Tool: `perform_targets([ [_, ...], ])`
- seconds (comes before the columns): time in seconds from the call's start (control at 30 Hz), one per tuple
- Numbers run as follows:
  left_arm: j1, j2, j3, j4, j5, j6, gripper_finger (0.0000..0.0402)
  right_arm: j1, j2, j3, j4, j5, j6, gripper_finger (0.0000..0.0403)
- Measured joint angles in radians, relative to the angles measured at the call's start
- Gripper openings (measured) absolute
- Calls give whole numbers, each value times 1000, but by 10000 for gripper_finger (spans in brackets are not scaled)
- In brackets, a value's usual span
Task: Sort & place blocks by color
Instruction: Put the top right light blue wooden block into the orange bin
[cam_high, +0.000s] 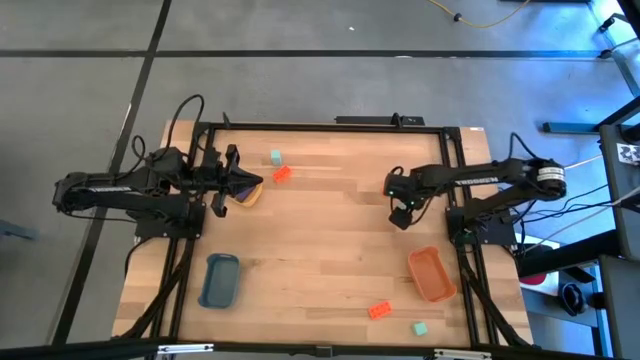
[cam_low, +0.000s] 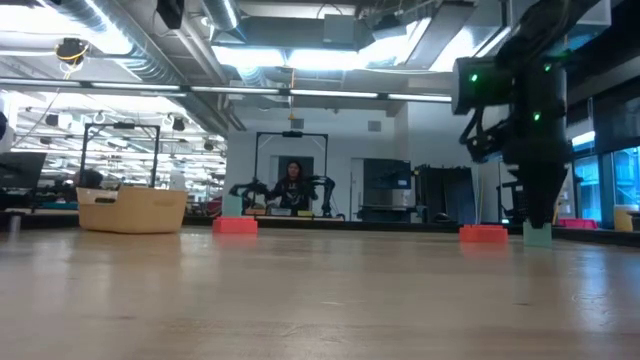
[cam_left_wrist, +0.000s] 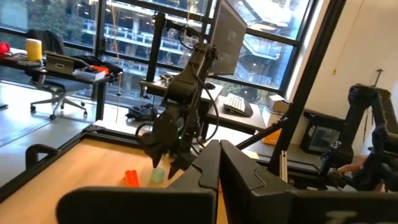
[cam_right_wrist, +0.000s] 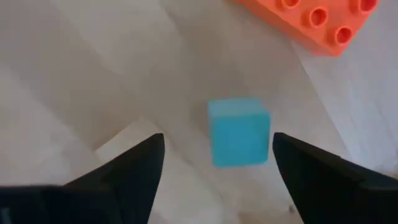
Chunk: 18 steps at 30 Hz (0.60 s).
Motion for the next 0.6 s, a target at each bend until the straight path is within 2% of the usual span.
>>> perform_targets([
  [0.23, 0, 0, 0, 0, -9, -7, 0, -35, 114, -1, 65, -1, -72, 301],
  [0.33, 0, 0, 0, 0, -18, -7, 0, -38, 134, 3, 66, -7, -80, 286],
  [0.47, 0, 0, 0, 0, -20, -7, 0, -37, 139, 3, 69, -15, -100, 237],
  [0.6, 0, 0, 0, 0, -21, -7, 0, -36, 140, 2, 58, -23, -102, 160],
])
